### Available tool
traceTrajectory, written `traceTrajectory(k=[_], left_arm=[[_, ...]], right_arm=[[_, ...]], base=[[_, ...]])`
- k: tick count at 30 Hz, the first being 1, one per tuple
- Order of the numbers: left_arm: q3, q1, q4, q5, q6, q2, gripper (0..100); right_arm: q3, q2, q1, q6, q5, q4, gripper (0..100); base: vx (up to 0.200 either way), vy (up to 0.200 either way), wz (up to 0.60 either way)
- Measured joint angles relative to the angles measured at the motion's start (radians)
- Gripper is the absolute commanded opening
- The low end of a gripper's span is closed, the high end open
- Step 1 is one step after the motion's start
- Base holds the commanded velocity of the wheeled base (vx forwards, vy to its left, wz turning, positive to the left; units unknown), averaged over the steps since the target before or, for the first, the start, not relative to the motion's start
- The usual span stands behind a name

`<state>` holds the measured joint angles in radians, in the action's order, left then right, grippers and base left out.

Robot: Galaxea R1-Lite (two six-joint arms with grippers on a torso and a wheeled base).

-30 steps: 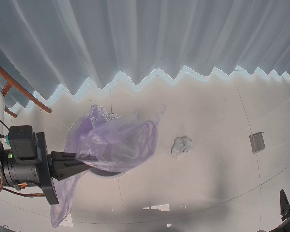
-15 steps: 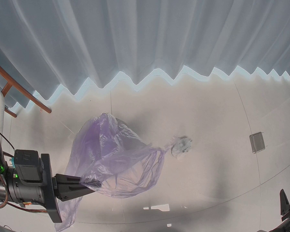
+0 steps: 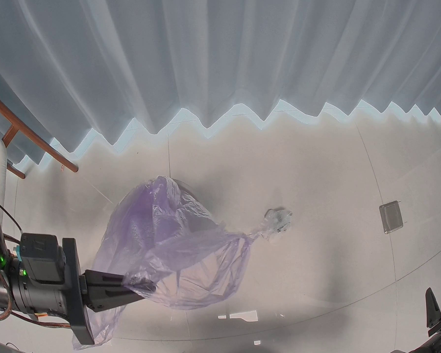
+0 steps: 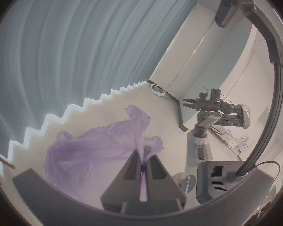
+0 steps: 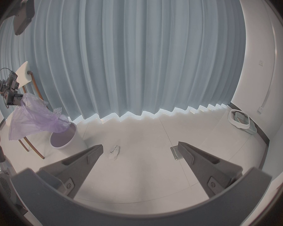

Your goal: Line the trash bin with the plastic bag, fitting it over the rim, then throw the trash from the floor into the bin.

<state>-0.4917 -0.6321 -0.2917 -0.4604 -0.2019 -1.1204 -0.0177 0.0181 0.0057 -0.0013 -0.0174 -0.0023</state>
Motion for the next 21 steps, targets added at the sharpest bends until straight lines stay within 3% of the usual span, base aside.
traceTrajectory(k=[6,10,14,21], left_arm=[[0.037,-0.103,0.0,0.058,-0.001,0.001,0],[0.066,-0.128,-0.001,0.072,0.004,0.001,0],[0.076,-0.098,-0.003,0.073,0.004,0.001,0],[0.071,0.023,-0.024,0.081,0.002,0.002,0]], right_arm=[[0.0,0.0,0.0,0.0,0.0,0.0,100],[0.0,0.0,0.0,0.0,0.0,0.0,100],[0.0,0.0,0.0,0.0,0.0,0.0,100],[0.0,0.0,0.0,0.0,0.0,0.0,100]], base=[[0.0,0.0,0.0],[0.0,0.0,0.0],[0.0,0.0,0.0],[0.0,0.0,0.0]])
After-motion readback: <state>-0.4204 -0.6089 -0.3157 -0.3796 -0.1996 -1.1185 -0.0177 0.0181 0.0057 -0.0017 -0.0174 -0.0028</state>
